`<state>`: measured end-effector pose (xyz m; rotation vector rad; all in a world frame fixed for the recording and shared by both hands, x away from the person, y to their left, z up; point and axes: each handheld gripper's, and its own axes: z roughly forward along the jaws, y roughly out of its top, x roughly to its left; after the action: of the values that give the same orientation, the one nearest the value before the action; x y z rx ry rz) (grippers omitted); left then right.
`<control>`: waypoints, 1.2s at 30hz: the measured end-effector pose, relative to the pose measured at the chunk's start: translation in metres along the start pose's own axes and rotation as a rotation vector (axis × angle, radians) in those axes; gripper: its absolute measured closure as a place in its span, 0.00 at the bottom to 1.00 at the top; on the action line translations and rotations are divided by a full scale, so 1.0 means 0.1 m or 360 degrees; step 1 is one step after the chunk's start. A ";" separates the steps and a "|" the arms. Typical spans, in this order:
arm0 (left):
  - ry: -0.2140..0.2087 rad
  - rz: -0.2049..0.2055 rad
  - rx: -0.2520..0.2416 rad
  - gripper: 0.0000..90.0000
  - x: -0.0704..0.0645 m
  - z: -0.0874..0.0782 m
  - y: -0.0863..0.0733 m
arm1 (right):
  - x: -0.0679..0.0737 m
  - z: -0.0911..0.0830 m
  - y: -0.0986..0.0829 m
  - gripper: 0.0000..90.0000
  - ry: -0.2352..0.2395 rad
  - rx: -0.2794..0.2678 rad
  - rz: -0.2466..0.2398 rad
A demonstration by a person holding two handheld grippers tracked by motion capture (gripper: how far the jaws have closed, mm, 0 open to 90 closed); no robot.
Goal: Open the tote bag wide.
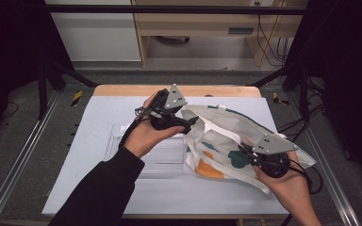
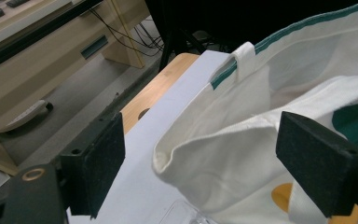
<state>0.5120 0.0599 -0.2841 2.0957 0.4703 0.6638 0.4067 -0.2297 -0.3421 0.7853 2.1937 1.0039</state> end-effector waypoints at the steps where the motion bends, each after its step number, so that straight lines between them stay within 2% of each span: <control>1: -0.0002 -0.0001 0.0003 0.16 0.00 0.02 0.01 | 0.02 0.00 -0.01 0.98 0.0002 -0.0002 -0.0002; 6: -0.0017 -0.0004 -0.0014 0.15 -0.01 0.11 0.10 | 0.09 -0.02 -0.05 0.98 0.0008 -0.0022 -0.0001; 10: -0.0019 0.0025 -0.0006 0.16 -0.02 0.15 0.15 | 0.18 -0.03 -0.09 0.98 -0.0020 -0.0036 0.0020; 12: -0.0028 0.0019 -0.0013 0.17 -0.03 0.16 0.16 | 0.21 -0.03 -0.11 0.98 -0.0029 -0.0039 0.0018; 15: -0.0072 0.0017 -0.0012 0.21 -0.05 0.21 0.18 | 0.27 -0.03 -0.14 0.98 -0.0034 -0.0035 0.0004; 18: -0.0105 0.0039 0.0037 0.25 -0.08 0.26 0.18 | 0.32 -0.02 -0.15 0.98 -0.0035 -0.0026 -0.0020; 22: -0.0138 0.0050 0.0050 0.30 -0.10 0.31 0.21 | 0.33 0.01 -0.14 0.98 -0.0040 -0.0022 -0.0024; 24: -0.0165 0.0089 0.0080 0.34 -0.10 0.36 0.25 | 0.32 0.02 -0.13 0.98 -0.0035 -0.0028 -0.0021; 25: -0.0172 0.0131 0.0108 0.35 -0.10 0.41 0.29 | 0.33 0.02 -0.13 0.98 -0.0035 -0.0028 -0.0020; 26: -0.0172 0.0131 0.0108 0.37 -0.10 0.41 0.29 | 0.33 0.02 -0.13 0.98 -0.0035 -0.0028 -0.0020; 28: -0.0219 0.0144 0.0123 0.39 -0.12 0.50 0.36 | 0.35 0.02 -0.14 0.98 -0.0030 -0.0030 -0.0033; 32: -0.0231 0.0188 0.0159 0.40 -0.16 0.59 0.42 | 0.40 0.02 -0.16 0.98 -0.0012 -0.0032 -0.0046; 33: -0.0249 0.0206 0.0185 0.40 -0.18 0.66 0.46 | 0.42 0.02 -0.17 0.98 -0.0004 -0.0032 -0.0052; 36: -0.0253 0.0208 0.0211 0.45 -0.18 0.72 0.48 | 0.44 0.02 -0.19 0.98 0.0009 -0.0031 -0.0045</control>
<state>0.5455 -0.0218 -0.2841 2.2992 0.2970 0.5473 0.3742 -0.2076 -0.3698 0.7415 2.1906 1.0137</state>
